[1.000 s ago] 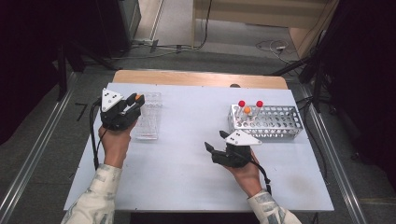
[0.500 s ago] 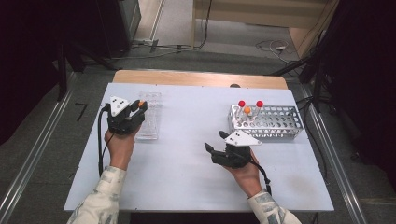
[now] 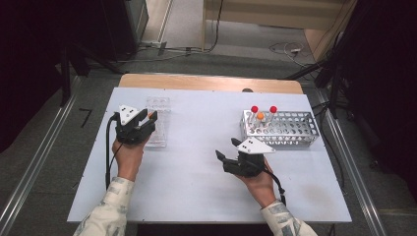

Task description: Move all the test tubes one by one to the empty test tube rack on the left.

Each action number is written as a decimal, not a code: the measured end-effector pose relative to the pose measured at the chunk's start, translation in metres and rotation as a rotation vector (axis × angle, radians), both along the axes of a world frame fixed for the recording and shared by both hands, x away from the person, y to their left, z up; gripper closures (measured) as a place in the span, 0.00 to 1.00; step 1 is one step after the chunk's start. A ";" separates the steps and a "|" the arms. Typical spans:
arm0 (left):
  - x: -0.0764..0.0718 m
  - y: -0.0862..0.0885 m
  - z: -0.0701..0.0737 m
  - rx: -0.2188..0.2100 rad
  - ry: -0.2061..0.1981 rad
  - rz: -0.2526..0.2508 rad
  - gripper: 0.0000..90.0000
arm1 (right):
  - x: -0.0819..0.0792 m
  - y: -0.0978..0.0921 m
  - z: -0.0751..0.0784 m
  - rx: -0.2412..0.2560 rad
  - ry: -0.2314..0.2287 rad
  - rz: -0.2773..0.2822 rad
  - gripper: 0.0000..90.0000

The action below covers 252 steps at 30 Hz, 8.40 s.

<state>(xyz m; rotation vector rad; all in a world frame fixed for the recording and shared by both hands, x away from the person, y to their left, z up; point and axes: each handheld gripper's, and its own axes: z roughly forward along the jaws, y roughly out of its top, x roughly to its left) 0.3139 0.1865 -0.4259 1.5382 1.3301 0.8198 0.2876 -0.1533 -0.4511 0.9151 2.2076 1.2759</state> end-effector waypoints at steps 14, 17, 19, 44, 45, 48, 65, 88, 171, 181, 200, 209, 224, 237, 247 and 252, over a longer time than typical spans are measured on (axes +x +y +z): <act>-0.014 0.002 0.006 -0.045 -0.033 0.024 0.35 | 0.003 -0.012 0.001 0.002 -0.007 -0.038 0.32; -0.018 0.002 0.006 -0.045 -0.040 0.024 0.33 | 0.004 -0.018 0.001 -0.006 -0.021 -0.064 0.30; -0.020 0.002 0.007 -0.046 -0.037 0.019 0.30 | 0.004 -0.022 0.002 -0.010 -0.028 -0.079 0.29; -0.026 -0.003 0.005 -0.080 -0.016 -0.059 0.10 | 0.049 -0.072 0.003 0.039 -0.077 -0.312 0.38; -0.026 -0.003 0.005 -0.080 -0.016 -0.064 0.10 | 0.052 -0.072 0.002 0.032 -0.074 -0.320 0.39; -0.026 -0.004 0.005 -0.076 -0.013 -0.069 0.10 | 0.060 -0.074 0.002 0.038 -0.070 -0.333 0.45; -0.027 -0.003 0.002 -0.089 -0.010 -0.071 0.12 | 0.077 -0.071 -0.006 0.029 -0.058 -0.346 0.64; -0.027 -0.005 0.003 -0.093 -0.007 -0.081 0.12 | 0.070 -0.076 0.024 0.062 -0.105 -0.330 0.79; -0.053 -0.076 0.004 -0.047 -0.029 -0.368 0.69 | -0.002 0.088 0.003 0.077 -0.081 0.109 0.79; -0.053 -0.079 0.004 -0.034 -0.028 -0.380 0.77 | -0.003 0.088 0.004 0.076 -0.081 0.111 0.79; -0.054 -0.053 0.021 -0.084 -0.053 -0.321 0.78 | 0.002 0.072 0.008 0.070 -0.040 0.113 0.47; -0.054 -0.031 0.032 -0.117 -0.080 -0.275 0.78 | 0.006 0.057 0.006 0.072 -0.017 0.095 0.45; -0.058 0.001 0.046 -0.100 -0.124 -0.165 0.78 | 0.010 0.037 0.004 0.059 0.013 0.057 0.33; -0.050 0.011 0.041 -0.059 -0.124 -0.099 0.78 | 0.010 0.034 0.005 0.054 0.011 0.053 0.33; -0.040 0.014 0.034 -0.043 -0.124 -0.065 0.78 | 0.010 0.032 0.006 0.056 0.005 0.052 0.33; -0.035 0.015 0.030 -0.042 -0.122 -0.051 0.78 | 0.011 0.031 0.006 0.054 0.004 0.049 0.33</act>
